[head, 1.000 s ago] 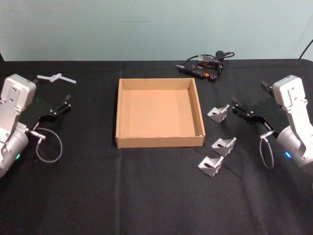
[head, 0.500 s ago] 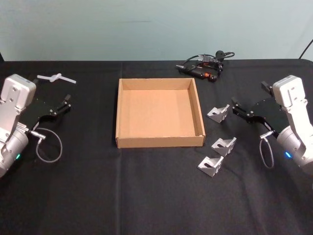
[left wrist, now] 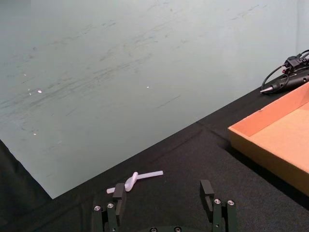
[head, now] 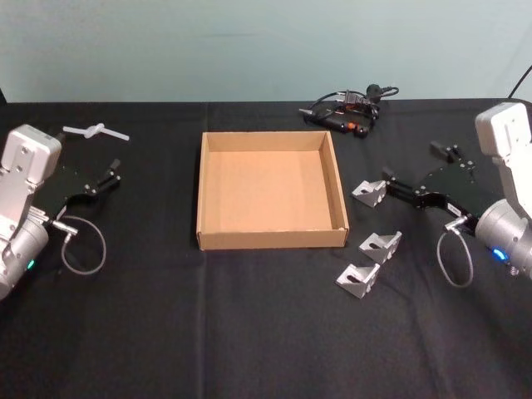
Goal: Use one hand to pick up the angle iron from the table and place it into the box.
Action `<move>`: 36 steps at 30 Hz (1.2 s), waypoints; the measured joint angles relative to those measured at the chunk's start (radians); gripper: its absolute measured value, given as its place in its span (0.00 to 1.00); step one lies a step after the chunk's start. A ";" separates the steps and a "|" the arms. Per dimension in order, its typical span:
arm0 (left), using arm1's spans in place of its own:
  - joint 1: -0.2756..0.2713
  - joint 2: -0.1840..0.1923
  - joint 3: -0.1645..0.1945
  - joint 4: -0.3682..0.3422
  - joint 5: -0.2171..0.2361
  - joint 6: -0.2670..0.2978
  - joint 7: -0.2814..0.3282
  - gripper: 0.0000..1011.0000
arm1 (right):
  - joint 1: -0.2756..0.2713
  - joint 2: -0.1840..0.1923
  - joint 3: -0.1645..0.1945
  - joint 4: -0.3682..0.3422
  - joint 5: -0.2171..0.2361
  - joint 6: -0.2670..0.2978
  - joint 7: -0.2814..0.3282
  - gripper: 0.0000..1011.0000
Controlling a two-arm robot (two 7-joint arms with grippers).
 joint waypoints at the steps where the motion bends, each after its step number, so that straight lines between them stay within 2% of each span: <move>1: 0.000 0.000 0.000 0.000 0.000 0.000 0.000 0.99 | 0.001 0.002 0.002 -0.008 0.010 0.024 0.008 0.99; 2: 0.000 0.000 0.000 0.000 0.000 0.000 0.000 0.99 | 0.003 0.003 0.003 -0.014 0.018 0.050 0.017 0.99; 5: 0.000 0.000 0.000 0.000 0.000 0.000 0.000 0.99 | 0.017 0.007 0.005 -0.040 0.049 0.187 0.040 0.99; 7: 0.000 0.000 0.000 0.000 0.000 0.000 0.000 0.99 | 0.025 0.005 0.007 -0.047 0.059 0.248 0.043 0.99; 8: 0.000 0.000 0.000 0.000 0.000 0.000 0.000 0.99 | 0.025 0.005 0.007 -0.047 0.059 0.248 0.043 0.99; 9: 0.000 0.000 0.000 0.000 0.000 0.000 0.000 0.99 | 0.029 0.002 0.010 -0.049 0.066 0.280 0.047 0.99; 12: 0.000 0.000 0.000 0.000 0.000 0.000 0.000 0.99 | 0.040 -0.008 0.010 -0.042 0.072 0.323 0.057 0.99; 20: 0.000 0.000 0.000 0.000 0.000 0.000 0.000 0.99 | 0.081 -0.040 0.010 0.018 0.079 0.382 0.090 0.99; 26: 0.000 0.000 0.000 0.000 0.000 0.000 0.000 0.99 | 0.115 -0.064 0.012 0.067 0.073 0.385 0.119 0.99; 36: 0.000 0.000 0.000 0.000 0.000 0.000 0.000 0.99 | 0.158 -0.089 -0.002 0.125 0.040 0.379 0.158 0.99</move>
